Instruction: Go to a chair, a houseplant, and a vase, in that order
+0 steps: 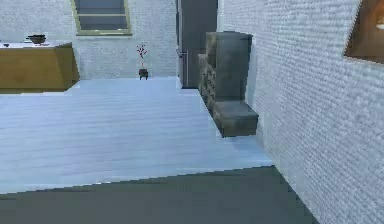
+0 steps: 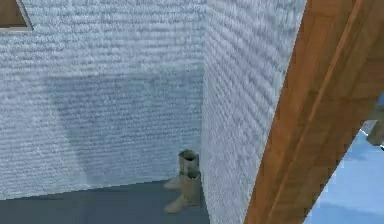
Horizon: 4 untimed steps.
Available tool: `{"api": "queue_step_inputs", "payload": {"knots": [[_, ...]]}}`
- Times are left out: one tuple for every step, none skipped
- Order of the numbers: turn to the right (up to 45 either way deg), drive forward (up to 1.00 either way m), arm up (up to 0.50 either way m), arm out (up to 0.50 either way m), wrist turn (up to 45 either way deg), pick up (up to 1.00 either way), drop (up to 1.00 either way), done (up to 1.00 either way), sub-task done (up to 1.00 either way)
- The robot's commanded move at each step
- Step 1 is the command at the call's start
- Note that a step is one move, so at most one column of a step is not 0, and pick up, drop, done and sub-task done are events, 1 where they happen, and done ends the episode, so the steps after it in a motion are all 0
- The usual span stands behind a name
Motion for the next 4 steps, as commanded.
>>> {"api": "queue_step_inputs", "payload": {"knots": [[0.0,0.3,0.0,0.0,0.0,0.0,0.0,0.0,0.0],[-24.0,0.0,0.0,0.0,0.0,0.0,0.0,0.0,0.0],[0.0,1.0,0.0,0.0,0.0,0.0,0.0,0.0,0.0],[-18.0,0.0,0.0,0.0,0.0,0.0,0.0,0.0,0.0]]}}
